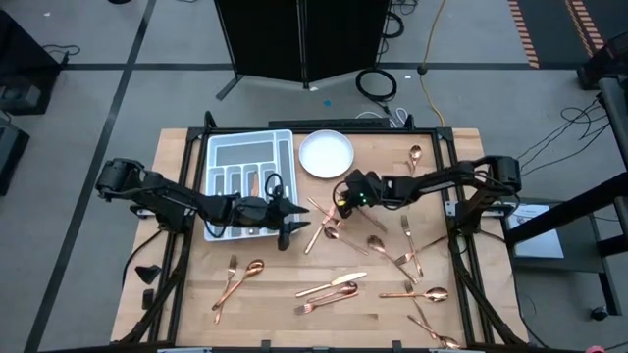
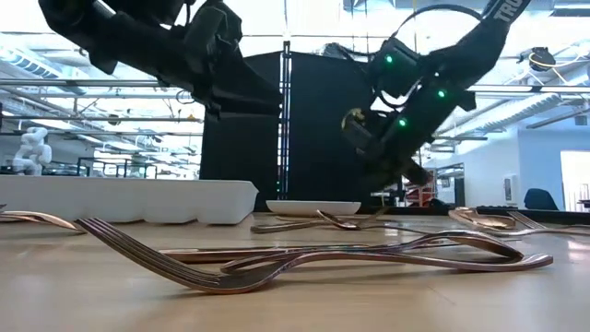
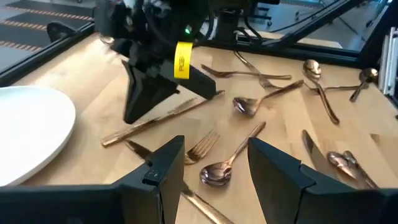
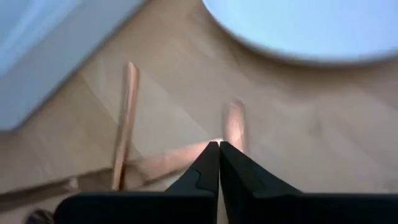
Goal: Sort silverware
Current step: Put the knife on the silverware tray
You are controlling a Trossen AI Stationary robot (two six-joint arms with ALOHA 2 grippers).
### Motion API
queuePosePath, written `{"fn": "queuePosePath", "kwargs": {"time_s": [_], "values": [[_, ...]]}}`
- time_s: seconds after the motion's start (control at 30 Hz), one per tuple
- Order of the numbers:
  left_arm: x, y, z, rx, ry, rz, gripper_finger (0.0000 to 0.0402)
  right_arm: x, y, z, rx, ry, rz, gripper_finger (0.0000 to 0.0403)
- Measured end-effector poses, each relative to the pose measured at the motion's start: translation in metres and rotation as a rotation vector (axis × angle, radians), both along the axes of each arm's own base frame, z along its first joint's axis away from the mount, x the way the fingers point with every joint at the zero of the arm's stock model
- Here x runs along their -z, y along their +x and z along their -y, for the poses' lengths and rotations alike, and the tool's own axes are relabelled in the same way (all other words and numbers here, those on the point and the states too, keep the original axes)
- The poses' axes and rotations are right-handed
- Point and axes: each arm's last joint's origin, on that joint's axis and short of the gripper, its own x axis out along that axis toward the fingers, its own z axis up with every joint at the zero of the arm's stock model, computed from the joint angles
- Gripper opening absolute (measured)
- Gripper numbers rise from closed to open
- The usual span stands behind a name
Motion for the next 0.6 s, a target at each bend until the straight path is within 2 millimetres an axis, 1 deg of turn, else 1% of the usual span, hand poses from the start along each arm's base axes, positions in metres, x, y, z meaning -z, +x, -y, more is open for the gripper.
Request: {"fn": "queuePosePath", "kwargs": {"time_s": [0.13,0.27,0.33,0.43,0.53,0.6], "values": [[0.001,0.000,0.000,-0.004,-0.016,-0.007,0.0171,-0.009,0.006,0.001,-0.024,-0.026,-0.017,0.0011],[0.001,0.000,-0.001,-0.003,-0.016,-0.009,0.0171,-0.019,0.008,0.002,-0.069,-0.054,-0.108,0.0034],[0.001,0.000,-0.002,-0.001,-0.018,-0.012,0.0171,-0.025,0.008,0.000,-0.086,-0.055,-0.172,0.0050],[0.001,0.000,-0.004,0.020,-0.028,-0.011,0.0171,-0.030,0.001,-0.003,-0.095,-0.029,-0.293,0.0080],[-0.001,0.001,-0.007,0.027,-0.012,0.010,0.0171,-0.029,-0.005,-0.008,-0.101,0.018,-0.370,0.0114],[-0.004,0.003,-0.011,0.023,0.007,0.038,0.0171,-0.027,-0.005,-0.011,-0.102,0.032,-0.375,0.0136]]}}
